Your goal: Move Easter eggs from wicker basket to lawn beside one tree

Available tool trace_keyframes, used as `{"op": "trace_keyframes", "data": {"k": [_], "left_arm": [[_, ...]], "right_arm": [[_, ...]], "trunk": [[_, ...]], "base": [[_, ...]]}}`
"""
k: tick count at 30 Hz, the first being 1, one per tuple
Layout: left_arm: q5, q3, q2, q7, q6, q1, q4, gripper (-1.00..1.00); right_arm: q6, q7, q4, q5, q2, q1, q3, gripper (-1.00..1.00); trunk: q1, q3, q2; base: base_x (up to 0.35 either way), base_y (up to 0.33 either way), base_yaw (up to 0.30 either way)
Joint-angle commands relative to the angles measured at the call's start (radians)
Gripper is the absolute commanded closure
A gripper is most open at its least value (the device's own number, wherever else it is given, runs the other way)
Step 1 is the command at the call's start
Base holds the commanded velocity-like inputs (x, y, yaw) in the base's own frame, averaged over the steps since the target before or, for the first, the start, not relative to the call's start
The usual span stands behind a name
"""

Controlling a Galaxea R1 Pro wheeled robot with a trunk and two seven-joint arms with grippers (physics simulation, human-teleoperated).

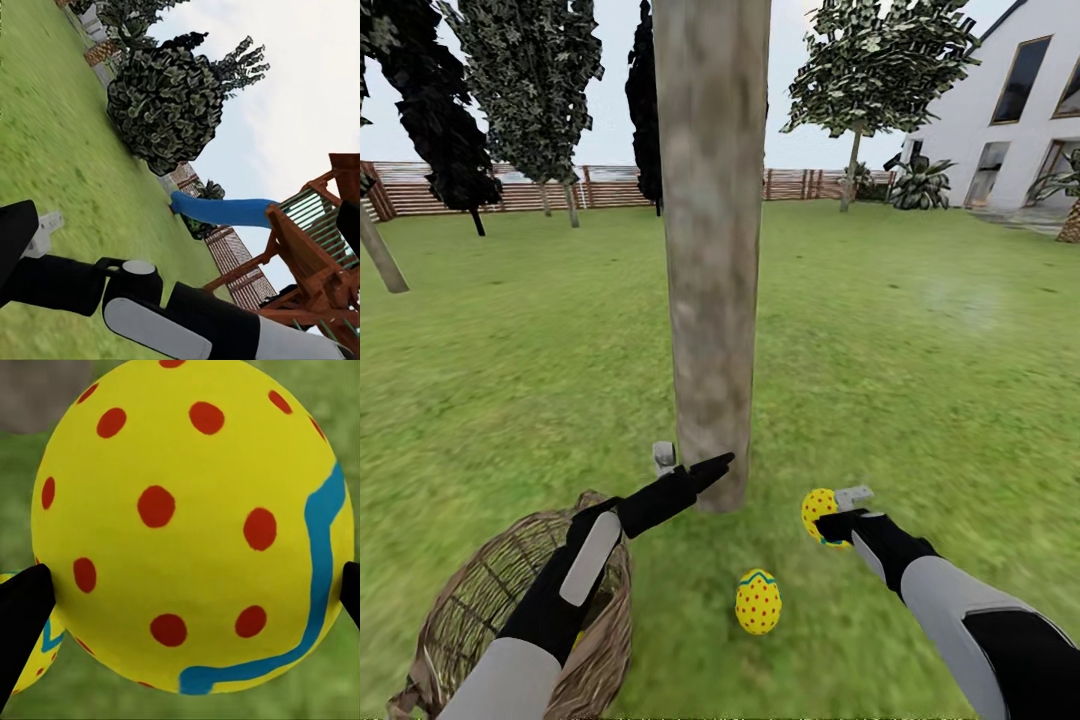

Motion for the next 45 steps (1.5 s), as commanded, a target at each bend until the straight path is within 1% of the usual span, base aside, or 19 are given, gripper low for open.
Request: {"op": "trace_keyframes", "data": {"k": [1, 7, 9, 10, 11, 13, 16, 18, 21, 26, 28, 29, 32, 34, 35, 36, 39, 45], "left_arm": [[0.006, -0.001, 0.000, 0.000, 0.007, -0.001, 0.000, -1.00], [0.006, -0.002, -0.001, -0.003, 0.007, -0.001, -0.001, -1.00], [0.006, -0.002, -0.001, -0.003, 0.007, 0.000, -0.001, -1.00], [0.006, -0.002, -0.001, -0.003, 0.007, 0.000, 0.000, -1.00], [0.006, -0.002, -0.001, -0.003, 0.007, 0.000, -0.001, -1.00], [0.006, -0.002, -0.001, -0.003, 0.007, 0.000, -0.001, -1.00], [0.006, -0.002, -0.002, -0.003, 0.007, -0.001, -0.001, -1.00], [0.006, -0.002, -0.002, -0.003, 0.007, -0.001, -0.001, -1.00], [0.006, -0.002, -0.002, -0.005, 0.007, 0.000, -0.006, -1.00], [0.006, -0.002, -0.002, -0.010, 0.007, -0.001, -0.007, -1.00], [0.006, -0.003, -0.010, -0.010, 0.007, 0.000, -0.008, -1.00], [0.006, -0.003, -0.017, -0.009, 0.007, -0.001, -0.005, -1.00], [0.005, -0.008, -0.021, -0.005, 0.007, -0.001, -0.006, -1.00], [0.006, -0.051, -0.021, -0.001, 0.007, -0.001, -0.010, -1.00], [0.006, -0.067, -0.022, 0.000, 0.007, -0.001, -0.012, -1.00], [0.006, -0.072, -0.022, 0.000, 0.007, -0.001, -0.013, -1.00], [0.006, -0.078, -0.022, 0.001, 0.007, -0.001, -0.011, -1.00], [0.006, -0.078, -0.022, 0.002, 0.007, -0.001, -0.012, -1.00]], "right_arm": [[0.006, 0.003, -0.002, 0.007, -0.001, 0.001, 0.006, 1.00], [0.005, 0.003, -0.002, 0.008, 0.000, 0.007, 0.006, 1.00], [-0.013, 0.003, -0.001, 0.007, 0.012, 0.012, 0.006, 1.00], [-0.042, 0.002, 0.002, 0.007, 0.021, 0.014, 0.006, 1.00], [-0.067, 0.001, 0.015, 0.007, 0.025, 0.018, 0.006, 1.00], [-0.084, -0.009, 0.029, 0.008, 0.028, 0.020, 0.006, 1.00], [-0.090, -0.075, 0.035, 0.010, 0.030, 0.021, 0.007, 1.00], [-0.089, -0.091, 0.036, 0.010, 0.038, 0.021, 0.007, 1.00], [-0.089, -0.096, 0.036, 0.008, 0.066, 0.021, 0.008, 1.00], [-0.090, -0.097, 0.062, 0.022, 0.084, 0.021, 0.009, 1.00], [-0.091, -0.097, 0.062, 0.022, 0.085, 0.021, 0.009, 1.00], [-0.091, -0.097, 0.062, 0.022, 0.085, 0.021, 0.009, 1.00], [-0.091, -0.097, 0.062, 0.020, 0.085, 0.021, 0.009, 1.00], [-0.091, -0.097, 0.062, 0.017, 0.085, 0.021, 0.009, 1.00], [-0.091, -0.097, 0.062, 0.016, 0.085, 0.021, 0.009, 1.00], [-0.091, -0.097, 0.062, 0.015, 0.085, 0.021, 0.009, 1.00], [-0.091, -0.097, 0.062, 0.014, 0.085, 0.021, 0.009, 1.00], [-0.091, -0.097, 0.062, 0.014, 0.085, 0.021, 0.009, 1.00]], "trunk": [[0.000, -0.002, 0.000], [0.000, -0.012, 0.000], [0.000, -0.015, 0.000], [0.000, -0.017, 0.000], [0.000, -0.018, 0.000], [0.000, -0.022, 0.000], [0.000, -0.026, 0.000], [0.000, -0.030, 0.000], [0.000, -0.034, 0.000], [0.000, -0.043, 0.000], [0.000, -0.046, 0.000], [0.004, -0.051, -0.007], [0.015, -0.065, -0.028], [0.023, -0.074, -0.042], [0.027, -0.079, -0.049], [0.029, -0.084, -0.054], [0.031, -0.100, -0.055], [0.033, -0.133, -0.056]], "base": [[-0.106, -0.036, 0.000], [-0.230, -0.143, 0.000], [-0.093, -0.103, 0.000], [-0.027, -0.030, 0.000], [-0.011, -0.012, 0.000], [-0.004, -0.004, 0.000], [0.005, -0.001, 0.000], [0.121, 0.000, 0.000], [0.267, 0.000, 0.000], [0.027, 0.000, 0.000], [0.000, 0.000, 0.000], [0.000, 0.000, 0.000], [0.000, 0.000, 0.000], [0.000, 0.000, 0.000], [0.000, 0.000, 0.000], [0.000, 0.000, 0.000], [0.000, 0.000, 0.000], [0.000, 0.000, 0.000]]}}
